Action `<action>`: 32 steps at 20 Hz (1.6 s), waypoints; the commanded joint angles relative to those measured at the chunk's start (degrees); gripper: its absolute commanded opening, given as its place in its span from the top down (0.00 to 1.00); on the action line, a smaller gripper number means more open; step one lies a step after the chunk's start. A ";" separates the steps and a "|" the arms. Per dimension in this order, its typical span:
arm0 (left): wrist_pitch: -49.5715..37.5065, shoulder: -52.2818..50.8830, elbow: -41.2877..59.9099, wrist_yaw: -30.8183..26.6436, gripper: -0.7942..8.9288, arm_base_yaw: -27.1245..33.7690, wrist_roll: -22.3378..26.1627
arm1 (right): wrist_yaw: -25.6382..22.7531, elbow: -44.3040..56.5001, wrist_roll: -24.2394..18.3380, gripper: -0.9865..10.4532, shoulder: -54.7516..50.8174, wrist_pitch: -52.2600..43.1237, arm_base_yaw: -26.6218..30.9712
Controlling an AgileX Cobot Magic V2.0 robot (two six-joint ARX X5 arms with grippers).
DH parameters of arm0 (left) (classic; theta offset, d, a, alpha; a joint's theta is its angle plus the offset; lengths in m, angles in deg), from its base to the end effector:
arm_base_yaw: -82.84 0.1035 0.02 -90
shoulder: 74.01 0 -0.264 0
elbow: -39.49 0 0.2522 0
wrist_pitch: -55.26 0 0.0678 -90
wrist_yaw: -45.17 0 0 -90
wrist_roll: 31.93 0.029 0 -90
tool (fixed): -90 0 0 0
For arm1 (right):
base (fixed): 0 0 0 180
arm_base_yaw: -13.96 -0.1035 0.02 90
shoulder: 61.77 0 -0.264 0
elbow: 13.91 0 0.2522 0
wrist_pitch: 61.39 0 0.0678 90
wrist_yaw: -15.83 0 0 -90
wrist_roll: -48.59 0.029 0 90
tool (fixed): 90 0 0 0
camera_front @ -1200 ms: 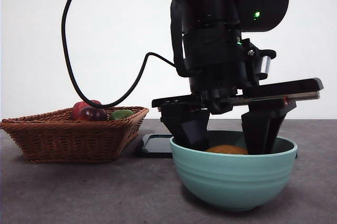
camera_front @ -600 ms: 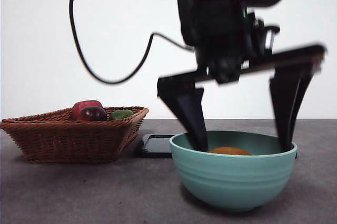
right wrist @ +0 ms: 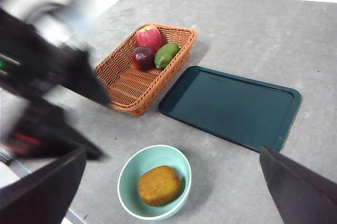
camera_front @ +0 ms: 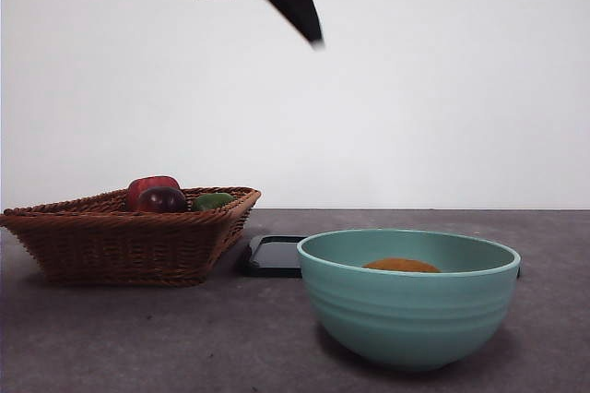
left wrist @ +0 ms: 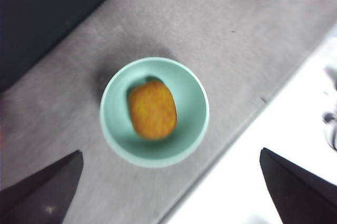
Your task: Pick up the wifruite, put it on the bowl, pick up the plate, put it on desk
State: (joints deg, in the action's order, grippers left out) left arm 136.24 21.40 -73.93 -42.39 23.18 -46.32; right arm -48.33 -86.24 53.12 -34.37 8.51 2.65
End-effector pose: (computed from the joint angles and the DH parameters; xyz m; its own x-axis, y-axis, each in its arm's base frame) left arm 0.1650 -0.2843 0.3581 0.1926 -0.4134 -0.8900 0.7329 0.6637 -0.1497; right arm 0.0459 0.0221 0.3635 0.7146 0.5874 -0.3799 -0.5295 0.8091 0.2550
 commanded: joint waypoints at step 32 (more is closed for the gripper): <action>-10.05 -72.81 43.21 -8.81 0.31 -0.85 2.84 | 0.09 -0.92 -0.09 0.43 0.13 -0.81 -0.28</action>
State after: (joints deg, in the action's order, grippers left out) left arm 127.12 -51.53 -30.23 -51.09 23.03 -43.81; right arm -48.31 -86.24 53.12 -34.37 8.31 2.65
